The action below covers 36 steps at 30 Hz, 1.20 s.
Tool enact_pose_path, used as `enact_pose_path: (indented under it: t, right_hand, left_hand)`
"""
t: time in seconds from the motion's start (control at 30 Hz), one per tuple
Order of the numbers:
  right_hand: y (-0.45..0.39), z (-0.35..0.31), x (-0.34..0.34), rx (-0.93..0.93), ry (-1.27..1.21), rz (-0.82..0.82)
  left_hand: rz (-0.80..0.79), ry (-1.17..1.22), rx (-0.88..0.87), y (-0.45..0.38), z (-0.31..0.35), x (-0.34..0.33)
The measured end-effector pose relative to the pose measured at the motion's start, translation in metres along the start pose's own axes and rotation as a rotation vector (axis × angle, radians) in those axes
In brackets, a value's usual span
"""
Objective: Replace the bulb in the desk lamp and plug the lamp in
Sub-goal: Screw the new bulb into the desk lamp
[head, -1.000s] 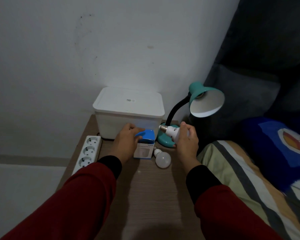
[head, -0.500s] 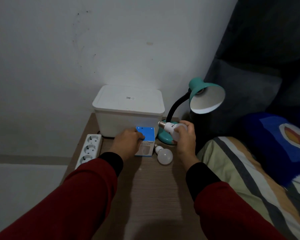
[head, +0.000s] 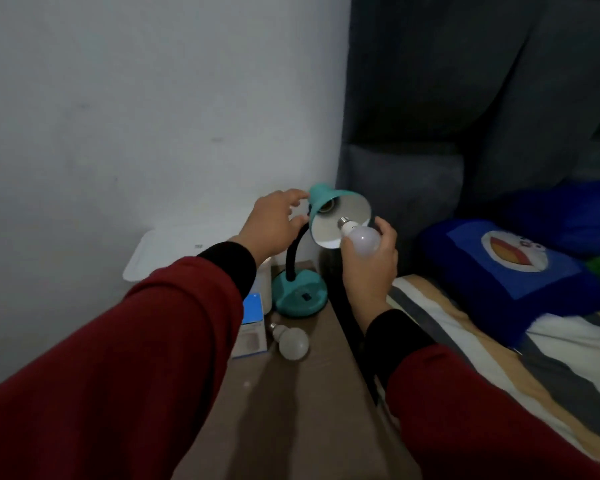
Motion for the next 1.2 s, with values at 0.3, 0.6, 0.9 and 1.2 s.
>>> enact_pose_path:
  t: [0.3, 0.6, 0.9, 1.2]
  right_hand:
    - [-0.04, -0.001, -0.044, -0.046, -0.015, -0.191]
    - [-0.048, 0.003, -0.057, -0.114, -0.118, -0.224]
    - [-0.05, 0.019, -0.064, -0.261, -0.299, -0.265]
    - [-0.046, 0.018, -0.079, -0.44, -0.568, -0.301]
  left_hand:
    - [-0.181, 0.008, 0.048, -0.048, 0.016, -0.023]
    - [-0.202, 0.137, 0.09, -0.058, 0.01, -0.017]
    - [-0.205, 0.201, 0.115, -0.058, 0.009, -0.02]
    - [-0.2, 0.192, 0.116, -0.057, 0.009, -0.02]
Point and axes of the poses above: each hand's wrist, its own y-axis away from the middle knuckle, its own x-axis out of the back of the hand, z = x × y, the point moved 7 cm from there along -y, towards the middle knuckle, and after that the axes turned 7 degrees about y, right-handed, at the moved point
